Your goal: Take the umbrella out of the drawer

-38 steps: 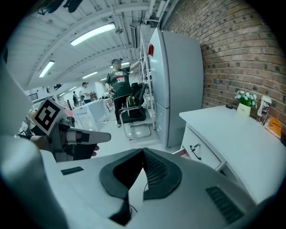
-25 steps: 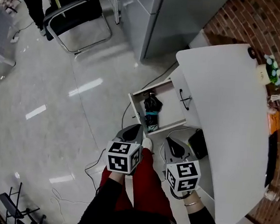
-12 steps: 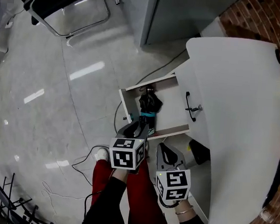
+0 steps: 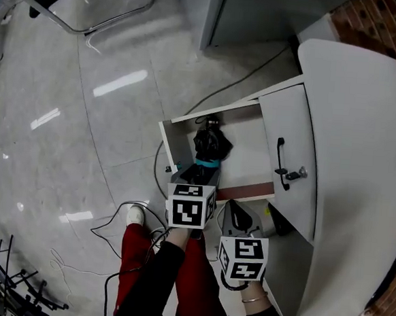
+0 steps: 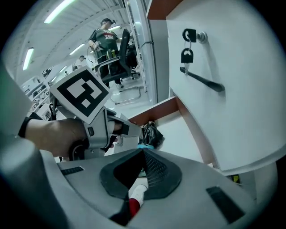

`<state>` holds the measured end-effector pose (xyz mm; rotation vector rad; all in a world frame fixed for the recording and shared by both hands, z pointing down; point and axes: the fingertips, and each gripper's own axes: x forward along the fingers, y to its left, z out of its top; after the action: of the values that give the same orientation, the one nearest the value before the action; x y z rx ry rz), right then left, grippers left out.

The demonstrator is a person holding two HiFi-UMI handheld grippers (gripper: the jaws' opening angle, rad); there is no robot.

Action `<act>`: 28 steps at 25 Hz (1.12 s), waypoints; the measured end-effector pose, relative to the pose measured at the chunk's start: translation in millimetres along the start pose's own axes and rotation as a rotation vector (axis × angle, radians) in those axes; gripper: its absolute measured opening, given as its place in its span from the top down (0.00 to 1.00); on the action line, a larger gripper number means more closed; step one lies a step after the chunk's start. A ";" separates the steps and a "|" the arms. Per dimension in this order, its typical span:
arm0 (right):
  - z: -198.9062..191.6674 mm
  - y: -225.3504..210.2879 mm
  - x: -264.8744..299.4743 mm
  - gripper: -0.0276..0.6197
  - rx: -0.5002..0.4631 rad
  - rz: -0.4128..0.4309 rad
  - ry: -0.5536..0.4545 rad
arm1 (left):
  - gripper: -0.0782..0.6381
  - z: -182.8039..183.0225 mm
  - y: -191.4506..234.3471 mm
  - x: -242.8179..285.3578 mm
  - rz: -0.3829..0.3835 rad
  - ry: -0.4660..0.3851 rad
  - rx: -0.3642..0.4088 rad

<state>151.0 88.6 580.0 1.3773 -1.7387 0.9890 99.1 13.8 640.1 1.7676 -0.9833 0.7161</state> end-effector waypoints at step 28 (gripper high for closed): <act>-14.6 -40.4 91.4 0.96 0.025 -0.049 0.208 | 0.47 -19.7 38.3 124.4 0.078 0.169 -0.157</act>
<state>173.9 54.9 672.4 1.2777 -1.5371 1.0889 128.0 -14.0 765.5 1.5144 -0.9703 0.8022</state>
